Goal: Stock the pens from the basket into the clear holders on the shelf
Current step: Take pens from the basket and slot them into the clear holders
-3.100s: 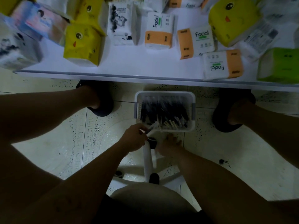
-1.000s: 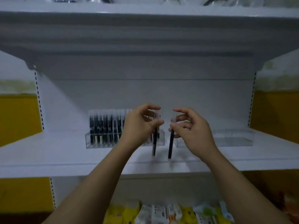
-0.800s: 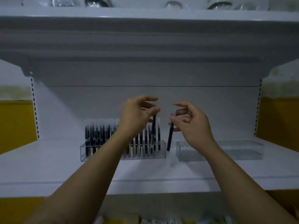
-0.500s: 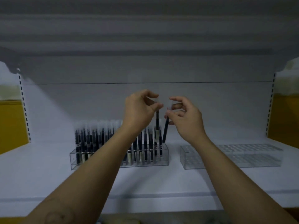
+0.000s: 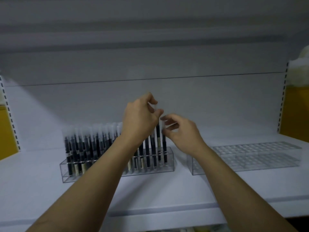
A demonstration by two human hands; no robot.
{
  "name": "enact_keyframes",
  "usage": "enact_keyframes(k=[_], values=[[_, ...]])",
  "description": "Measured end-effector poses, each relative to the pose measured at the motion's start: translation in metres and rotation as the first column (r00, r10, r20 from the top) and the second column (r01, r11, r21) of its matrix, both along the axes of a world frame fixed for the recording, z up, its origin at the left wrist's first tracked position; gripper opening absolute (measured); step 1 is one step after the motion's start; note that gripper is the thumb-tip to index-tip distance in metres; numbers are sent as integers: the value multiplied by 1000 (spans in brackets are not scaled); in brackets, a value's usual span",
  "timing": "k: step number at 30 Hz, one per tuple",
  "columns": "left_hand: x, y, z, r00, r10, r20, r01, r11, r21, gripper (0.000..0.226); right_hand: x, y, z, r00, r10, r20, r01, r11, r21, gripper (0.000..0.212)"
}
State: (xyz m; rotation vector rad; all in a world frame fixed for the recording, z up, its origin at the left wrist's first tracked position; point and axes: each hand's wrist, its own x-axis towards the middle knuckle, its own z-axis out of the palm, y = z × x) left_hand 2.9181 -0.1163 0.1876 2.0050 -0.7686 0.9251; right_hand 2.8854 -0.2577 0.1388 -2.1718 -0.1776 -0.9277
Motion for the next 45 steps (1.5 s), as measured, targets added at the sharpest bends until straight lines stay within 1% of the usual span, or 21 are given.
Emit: enact_keyframes(k=[2,5,9,14,19,23,24,26,28,31,34,37,40,42,45], values=[[-2,0,2,1000,14,-9,-14,999,35,21,-4,0,-1,1000,-16,-14,15,998,-58,27],[-5,-2,7,997,72,9,-72,992,103,19,-9,-1,-1,998,-57,7,57,994,-94,28],[-7,-3,12,994,102,-37,-97,989,115,17,-13,0,0,998,-55,-35,49,987,-156,36],[-14,-3,17,996,71,-54,-64,991,122,17,-18,3,2,995,-36,-94,19,985,-172,41],[-15,2,20,996,58,-73,-51,994,100,17,-17,5,-2,995,-44,-86,29,986,-164,45],[-11,5,12,989,99,-113,-74,976,204,13,-16,4,0,994,-57,-91,40,983,-181,45],[-10,4,9,986,144,-85,-120,962,244,14,-16,3,1,994,-61,-93,42,982,-185,44],[-9,2,3,963,268,35,-265,908,325,19,-16,3,1,993,-67,-95,48,980,-191,45],[-7,0,-5,938,328,110,-345,868,356,25,-15,3,0,992,-74,-98,53,978,-201,46],[-6,0,-13,940,321,111,-339,870,357,30,-16,4,-1,991,-76,-108,51,974,-221,49],[-4,-2,-11,931,343,122,-363,848,386,30,-18,5,1,988,-80,-135,48,973,-225,51],[-8,-6,-9,937,333,103,-342,821,458,31,-22,9,2,986,-77,-148,42,973,-227,55],[-12,-7,-15,953,289,91,-290,783,551,37,-27,11,0,980,-90,-178,53,977,-206,67],[-17,-2,-20,960,267,82,-268,796,543,40,-34,12,0,974,-120,-193,81,976,-202,74],[-28,12,-28,968,239,81,-248,843,478,47,-46,14,0,974,-163,-157,118,958,-263,72]])
